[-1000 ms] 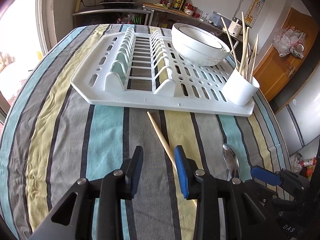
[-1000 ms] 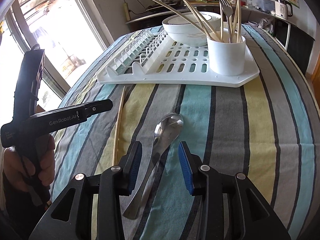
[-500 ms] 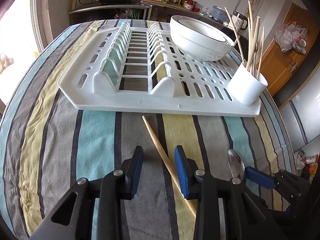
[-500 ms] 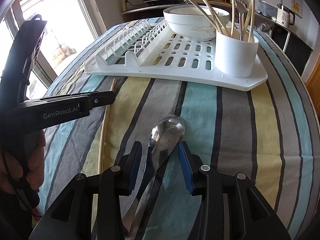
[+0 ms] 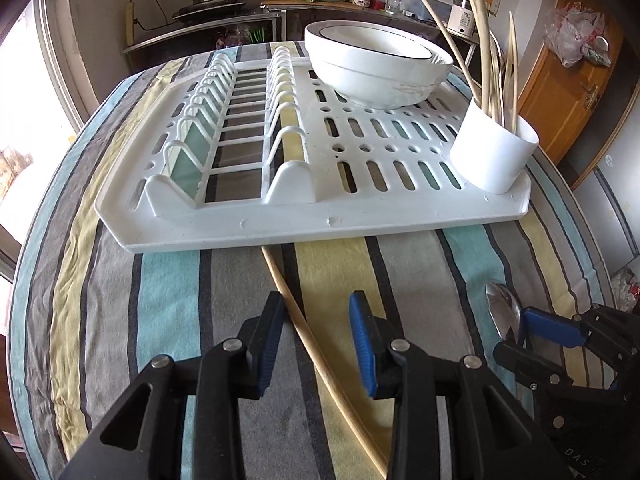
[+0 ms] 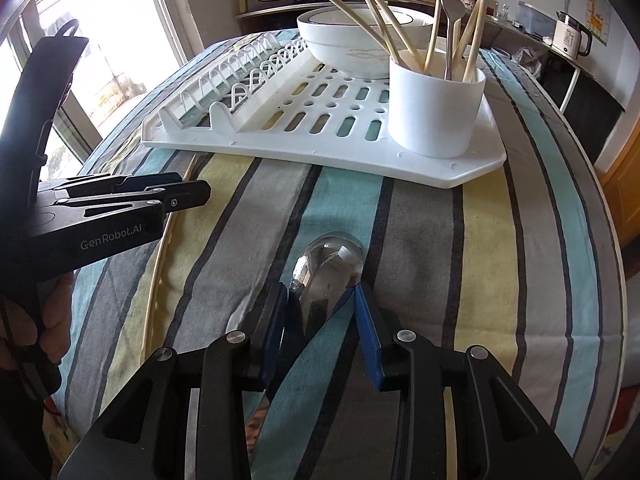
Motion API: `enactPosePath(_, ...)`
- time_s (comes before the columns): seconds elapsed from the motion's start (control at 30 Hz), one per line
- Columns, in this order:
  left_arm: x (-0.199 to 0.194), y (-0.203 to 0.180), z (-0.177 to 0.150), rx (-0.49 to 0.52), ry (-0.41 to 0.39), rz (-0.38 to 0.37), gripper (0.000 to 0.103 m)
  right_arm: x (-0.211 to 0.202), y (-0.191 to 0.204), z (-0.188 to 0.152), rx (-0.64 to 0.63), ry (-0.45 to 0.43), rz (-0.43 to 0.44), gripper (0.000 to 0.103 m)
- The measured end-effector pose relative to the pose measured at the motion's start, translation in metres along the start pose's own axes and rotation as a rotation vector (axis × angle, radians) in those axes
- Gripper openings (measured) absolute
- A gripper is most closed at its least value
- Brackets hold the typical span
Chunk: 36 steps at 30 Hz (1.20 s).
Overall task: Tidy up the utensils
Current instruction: 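Close the right tool on the silver spoon while the left tool grasps the chopstick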
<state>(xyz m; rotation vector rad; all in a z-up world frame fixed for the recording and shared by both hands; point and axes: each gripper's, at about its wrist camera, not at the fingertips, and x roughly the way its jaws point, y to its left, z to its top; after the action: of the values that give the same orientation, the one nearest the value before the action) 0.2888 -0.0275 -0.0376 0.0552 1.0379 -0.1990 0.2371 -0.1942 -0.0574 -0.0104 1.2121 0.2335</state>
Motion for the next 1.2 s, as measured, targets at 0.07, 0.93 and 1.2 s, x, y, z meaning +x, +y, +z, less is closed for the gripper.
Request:
enactPosePath(0.07,0.002,-0.007,0.001,0.038,-0.001,0.034,0.031,0.0,-0.004,0.001,-0.002,0.002,-0.006,0.034)
enactPosePath(0.93,-0.029,-0.021,-0.012,0.146,-0.041,-0.099,0.006,0.007,-0.021,0.02,-0.006,0.078,-0.089,0.034)
enactPosePath(1.2,-0.057,-0.013,-0.013,0.119,-0.104,-0.126,0.006,-0.017,-0.03,0.012,0.041,-0.02,-0.018,0.034)
